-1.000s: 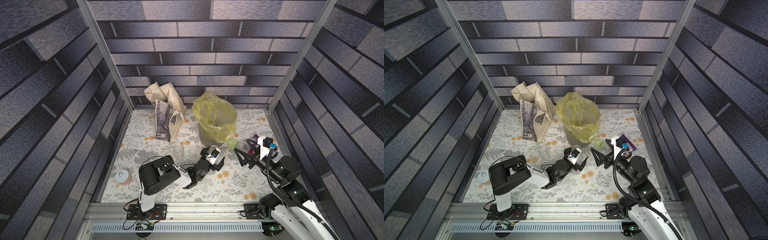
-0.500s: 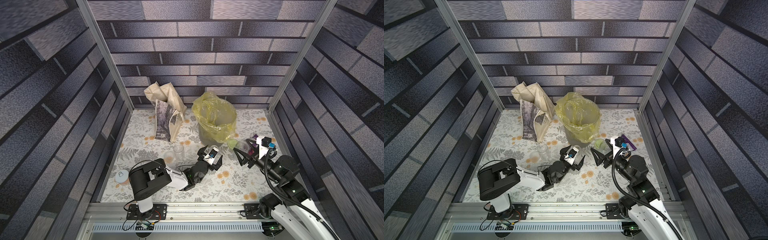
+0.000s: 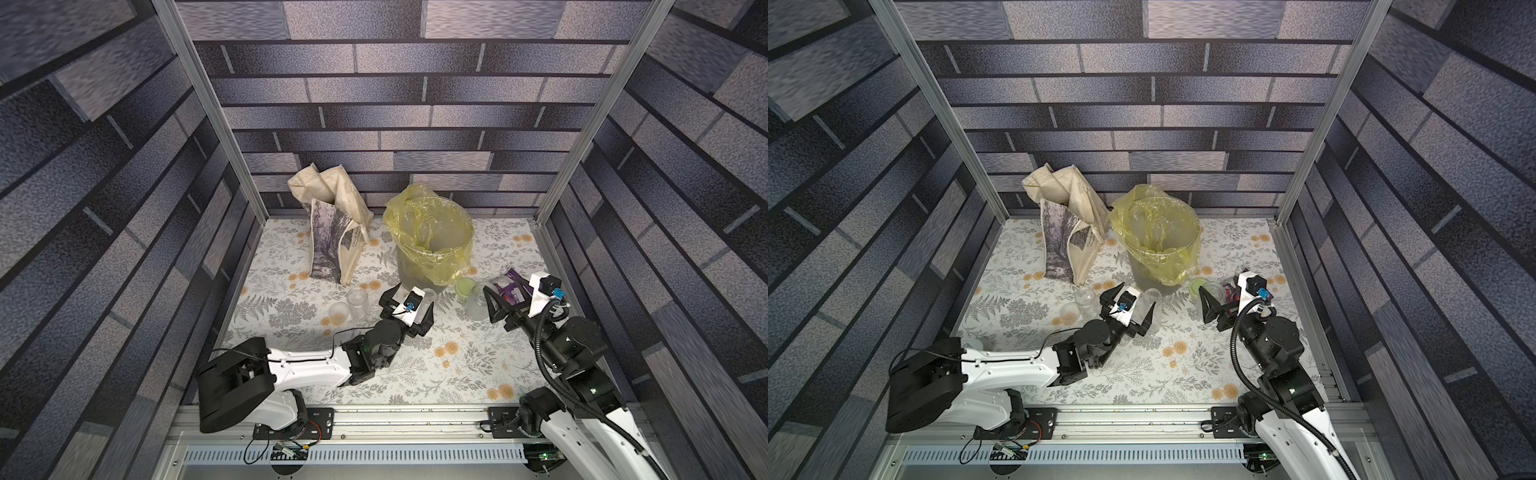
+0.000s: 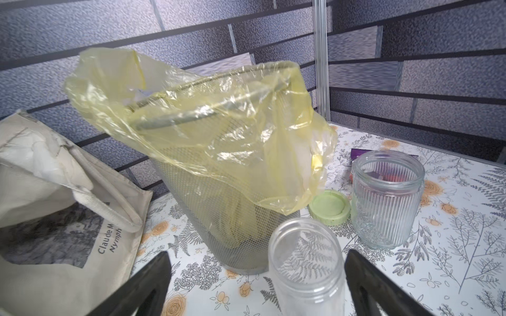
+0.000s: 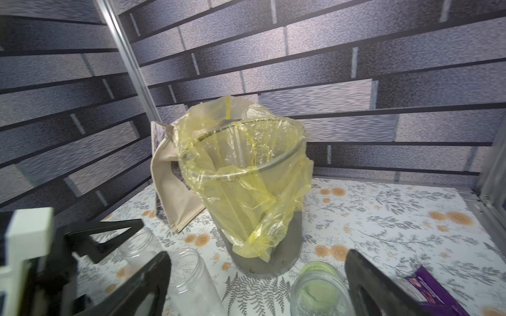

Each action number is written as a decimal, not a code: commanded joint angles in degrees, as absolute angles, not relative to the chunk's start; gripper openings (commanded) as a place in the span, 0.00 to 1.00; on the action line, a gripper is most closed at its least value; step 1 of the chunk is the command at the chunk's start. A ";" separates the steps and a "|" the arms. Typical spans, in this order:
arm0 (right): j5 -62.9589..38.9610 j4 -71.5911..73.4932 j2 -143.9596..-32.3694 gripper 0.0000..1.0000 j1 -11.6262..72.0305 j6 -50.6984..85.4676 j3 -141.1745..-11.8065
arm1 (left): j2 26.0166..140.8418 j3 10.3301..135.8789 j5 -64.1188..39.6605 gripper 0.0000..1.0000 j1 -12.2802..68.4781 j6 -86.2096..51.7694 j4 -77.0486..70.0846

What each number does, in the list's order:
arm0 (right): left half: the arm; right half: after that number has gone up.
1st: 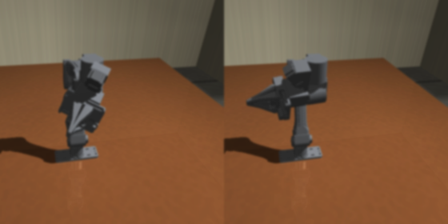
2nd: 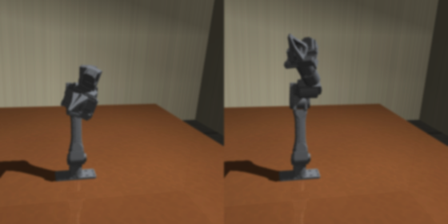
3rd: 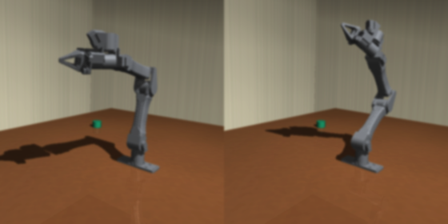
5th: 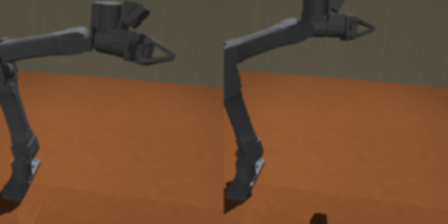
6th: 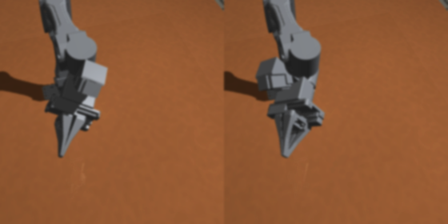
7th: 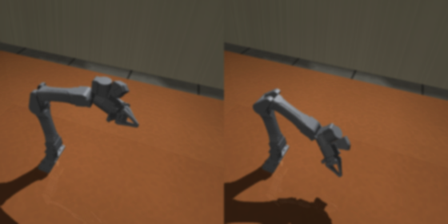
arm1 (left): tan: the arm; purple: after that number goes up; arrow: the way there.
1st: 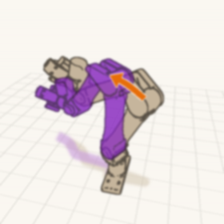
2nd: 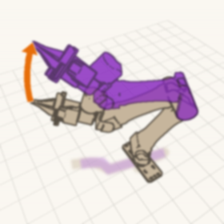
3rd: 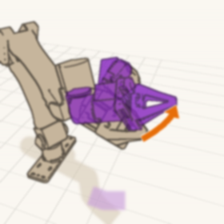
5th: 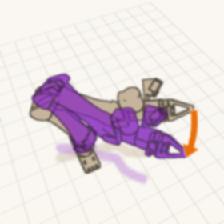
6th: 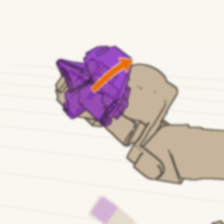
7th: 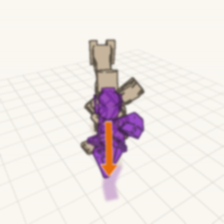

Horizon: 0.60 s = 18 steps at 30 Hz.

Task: Empty moldy mung beans from jars
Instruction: Place the jar at the center of the board, then reset both arms

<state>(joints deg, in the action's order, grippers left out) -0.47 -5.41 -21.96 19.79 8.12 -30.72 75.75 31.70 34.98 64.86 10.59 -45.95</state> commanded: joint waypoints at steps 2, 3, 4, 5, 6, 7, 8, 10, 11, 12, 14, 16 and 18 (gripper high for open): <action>-2.54 -5.89 -25.51 1.00 11.73 11.93 -30.37 | 66.39 29.18 36.87 1.00 65.10 12.22 -34.66; -4.35 -5.49 -25.89 1.00 8.26 12.99 -30.42 | 63.78 28.57 37.03 1.00 65.13 12.22 -33.03; -6.05 -4.77 -25.78 1.00 4.95 14.55 -30.07 | 61.47 28.01 37.31 1.00 65.04 12.22 -31.79; -8.83 -3.31 -25.38 1.00 0.19 16.97 -29.34 | 58.91 27.44 37.48 1.00 64.89 12.41 -30.32; -13.05 -2.01 -25.43 1.00 -4.97 19.47 -28.88 | 56.49 26.96 37.69 1.00 64.72 12.57 -28.62; -15.91 -0.77 -26.07 1.00 -9.21 21.86 -28.50 | 54.40 26.54 38.04 1.00 64.54 12.56 -27.38; -19.11 0.58 -27.22 1.00 -14.52 24.63 -28.07 | 52.31 25.95 38.38 1.00 64.21 12.40 -26.31; -24.48 7.33 -29.97 1.00 -23.76 31.91 -25.61 | 48.84 24.74 38.92 1.00 63.55 12.14 -24.92; -28.93 15.17 -32.14 1.00 -28.77 36.48 -23.34 | 47.19 24.04 39.23 1.00 63.08 11.99 -24.41; -32.38 21.06 -34.34 1.00 -33.00 40.34 -21.57 | 45.57 23.53 39.76 1.00 62.74 12.02 -23.36; -35.57 25.10 -37.06 1.00 -36.02 41.36 -21.19 | 42.58 22.90 40.67 1.00 62.32 11.93 -20.72; -34.80 23.00 -36.41 1.00 -36.04 39.56 -21.56 | 39.58 21.88 41.02 1.00 61.46 11.88 -19.15; -33.05 21.53 -33.74 1.00 -36.05 37.96 -20.60 | 37.19 21.02 41.23 1.00 60.16 11.38 -17.86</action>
<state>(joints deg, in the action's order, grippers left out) -28.93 15.14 -37.04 -35.90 36.05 -20.91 39.81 22.35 39.38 61.43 11.25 -22.04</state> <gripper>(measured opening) 0.999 0.999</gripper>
